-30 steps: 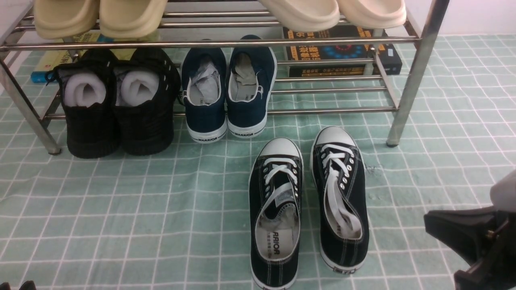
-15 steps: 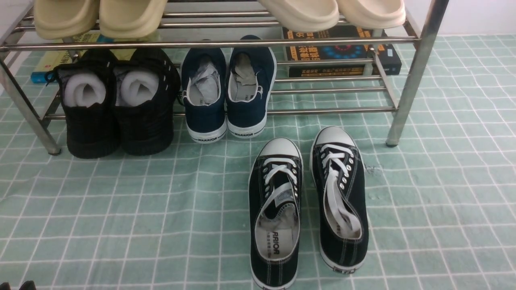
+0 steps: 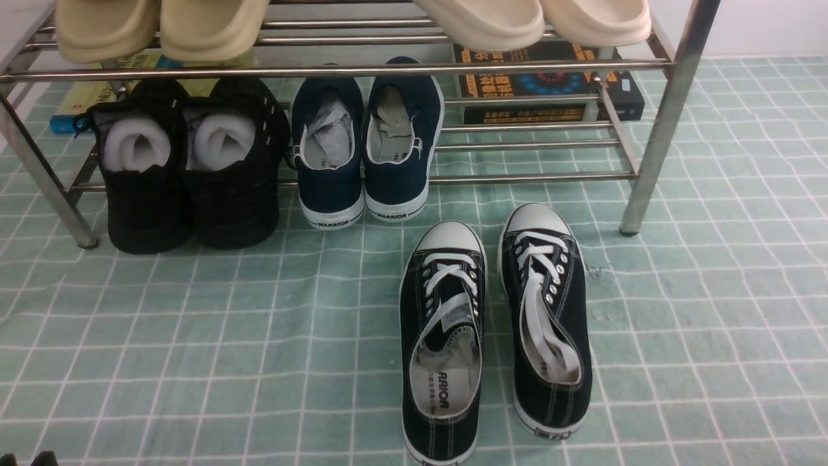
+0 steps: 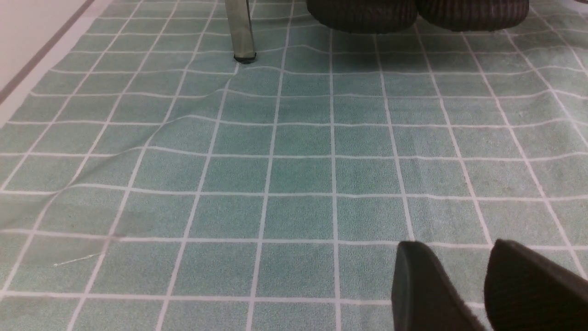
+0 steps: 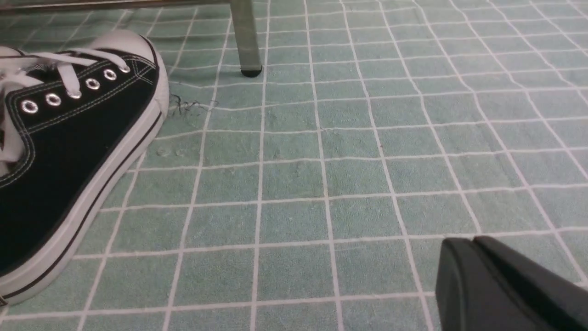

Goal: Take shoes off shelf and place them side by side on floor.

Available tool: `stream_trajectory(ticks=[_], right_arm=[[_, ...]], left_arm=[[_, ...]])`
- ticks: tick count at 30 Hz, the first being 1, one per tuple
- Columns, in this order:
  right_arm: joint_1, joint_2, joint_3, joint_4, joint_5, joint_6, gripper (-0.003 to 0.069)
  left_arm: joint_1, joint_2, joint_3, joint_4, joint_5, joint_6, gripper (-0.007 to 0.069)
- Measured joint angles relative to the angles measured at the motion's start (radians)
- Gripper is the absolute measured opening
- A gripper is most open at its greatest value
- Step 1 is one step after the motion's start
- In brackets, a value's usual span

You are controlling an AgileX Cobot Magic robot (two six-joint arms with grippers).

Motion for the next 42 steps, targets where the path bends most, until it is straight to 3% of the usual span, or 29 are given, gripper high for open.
stream_trajectory(ticks=[31, 42], right_arm=[[-0.077, -0.001, -0.001, 0.006, 0.007, 0.000, 0.0076], [0.006, -0.001, -0.001, 0.006, 0.007, 0.000, 0.0087]], left_arm=[[0.000, 0.000, 0.000, 0.000, 0.000, 0.000, 0.0242], [0.000, 0.000, 0.000, 0.000, 0.000, 0.000, 0.0242]])
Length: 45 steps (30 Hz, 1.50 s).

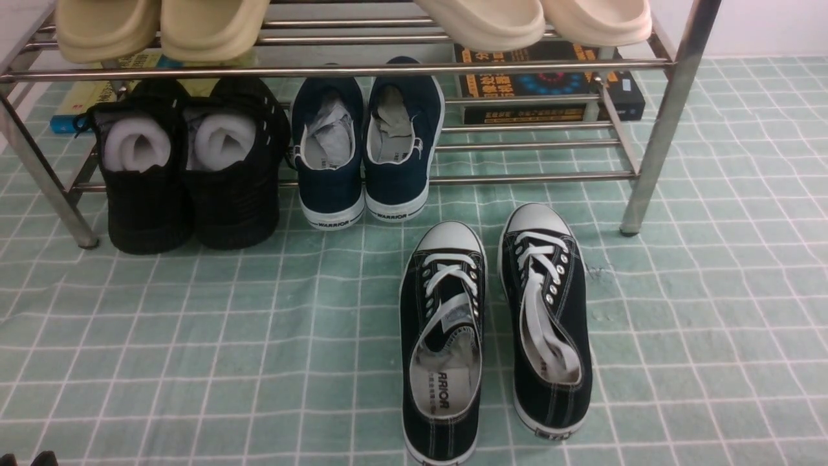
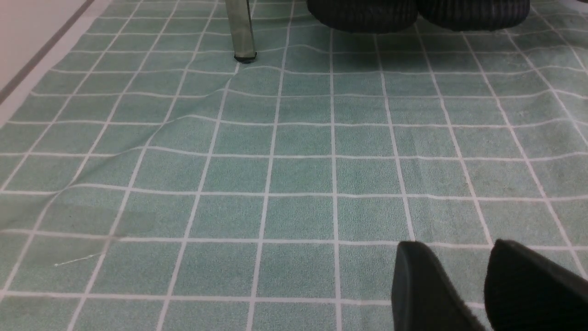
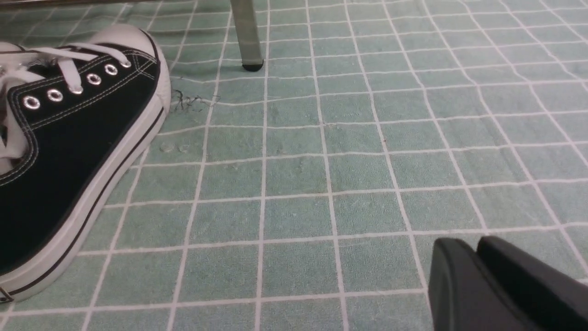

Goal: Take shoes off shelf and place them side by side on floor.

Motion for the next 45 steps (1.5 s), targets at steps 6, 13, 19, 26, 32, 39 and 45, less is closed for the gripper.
stream_trajectory(ticks=[6, 13, 19, 26, 32, 39, 45], right_arm=[[0.000, 0.000, 0.000, 0.000, 0.000, 0.000, 0.0098], [0.000, 0.000, 0.000, 0.000, 0.000, 0.000, 0.0102], [0.000, 0.000, 0.000, 0.000, 0.000, 0.000, 0.0108], [0.000, 0.000, 0.000, 0.000, 0.000, 0.000, 0.0118], [0.000, 0.000, 0.000, 0.000, 0.000, 0.000, 0.0124], [0.000, 0.000, 0.000, 0.000, 0.000, 0.000, 0.0132], [0.000, 0.000, 0.000, 0.000, 0.000, 0.000, 0.0134]], left_arm=[[0.000, 0.000, 0.000, 0.000, 0.000, 0.000, 0.0242], [0.000, 0.000, 0.000, 0.000, 0.000, 0.000, 0.0242], [0.000, 0.000, 0.000, 0.000, 0.000, 0.000, 0.0242], [0.000, 0.000, 0.000, 0.000, 0.000, 0.000, 0.0242], [0.000, 0.000, 0.000, 0.000, 0.000, 0.000, 0.0242], [0.000, 0.000, 0.000, 0.000, 0.000, 0.000, 0.0242], [0.000, 0.000, 0.000, 0.000, 0.000, 0.000, 0.0242]])
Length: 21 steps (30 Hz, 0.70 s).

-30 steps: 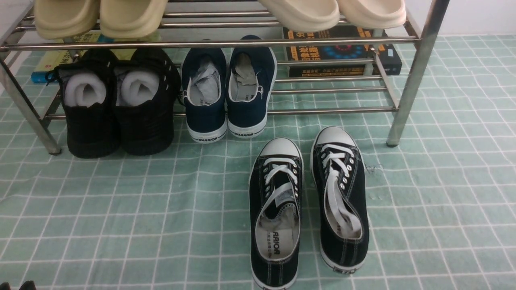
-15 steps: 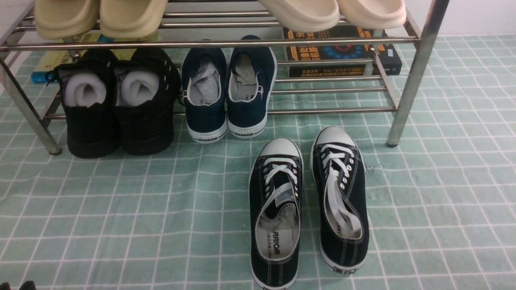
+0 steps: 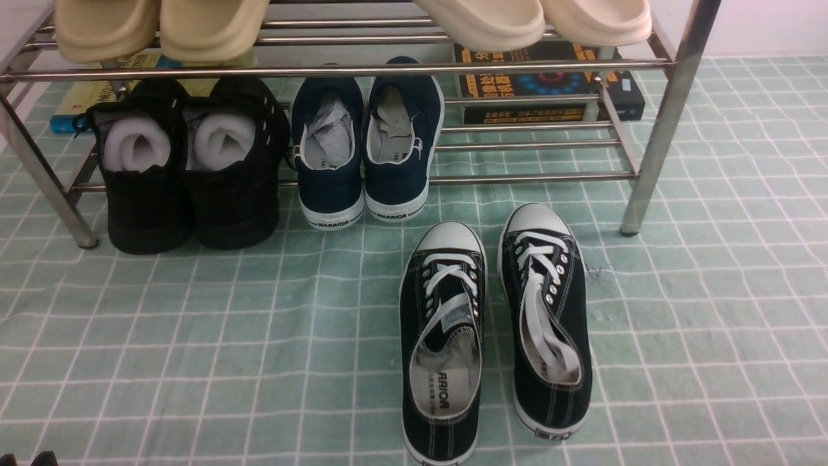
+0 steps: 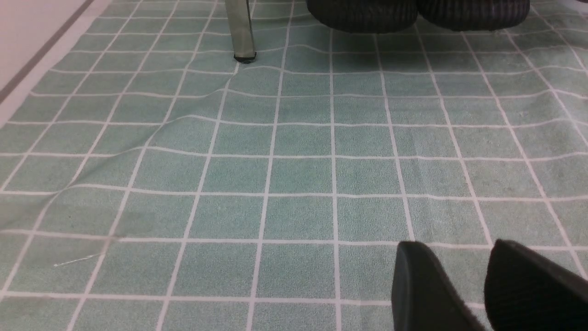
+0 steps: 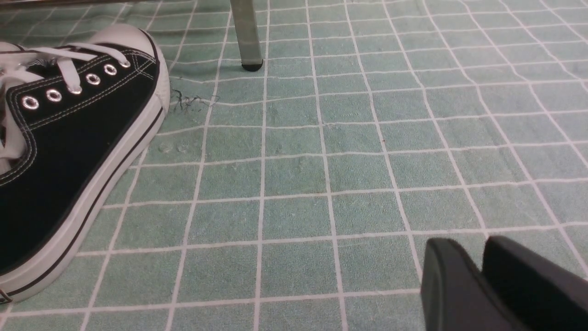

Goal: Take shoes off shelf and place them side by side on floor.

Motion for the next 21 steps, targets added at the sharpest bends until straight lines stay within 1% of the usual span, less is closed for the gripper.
stream_trajectory(ticks=[21], right_arm=[[0.000, 0.000, 0.000, 0.000, 0.001, 0.000, 0.0146]], left_arm=[[0.000, 0.000, 0.000, 0.000, 0.000, 0.000, 0.0242]])
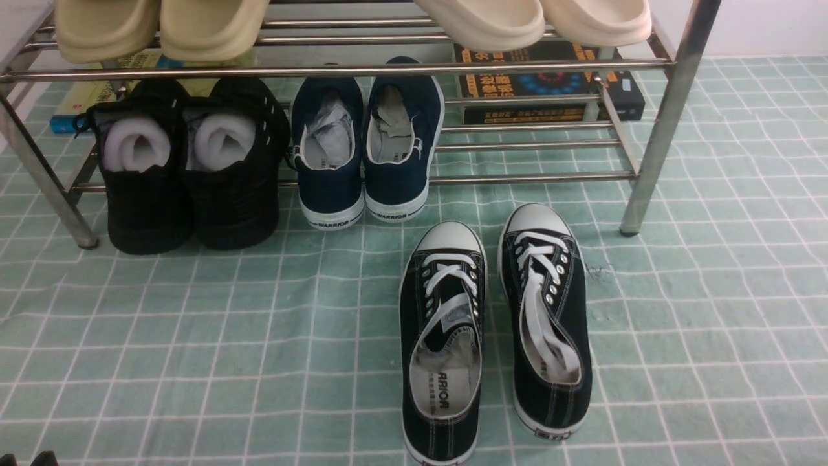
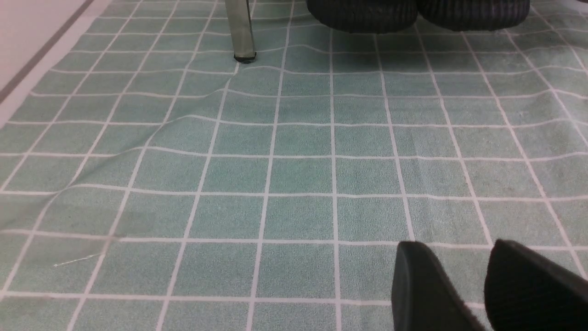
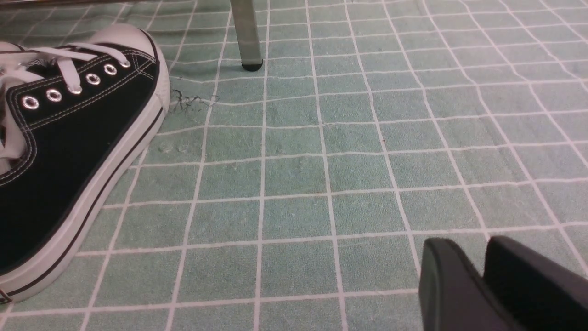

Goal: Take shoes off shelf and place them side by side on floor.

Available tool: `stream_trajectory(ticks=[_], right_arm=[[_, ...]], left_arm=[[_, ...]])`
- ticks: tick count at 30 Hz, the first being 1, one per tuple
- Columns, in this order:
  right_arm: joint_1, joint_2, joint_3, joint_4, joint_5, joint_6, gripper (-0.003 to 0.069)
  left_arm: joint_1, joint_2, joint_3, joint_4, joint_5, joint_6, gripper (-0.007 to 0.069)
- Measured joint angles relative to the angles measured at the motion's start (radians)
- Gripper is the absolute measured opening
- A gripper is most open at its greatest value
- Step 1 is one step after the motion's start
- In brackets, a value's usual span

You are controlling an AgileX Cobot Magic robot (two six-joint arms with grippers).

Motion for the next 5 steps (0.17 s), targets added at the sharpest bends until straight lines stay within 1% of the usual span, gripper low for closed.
stream_trajectory(ticks=[5], right_arm=[[0.000, 0.000, 0.000, 0.000, 0.000, 0.000, 0.0146]], left_arm=[[0.000, 0.000, 0.000, 0.000, 0.000, 0.000, 0.0242]])
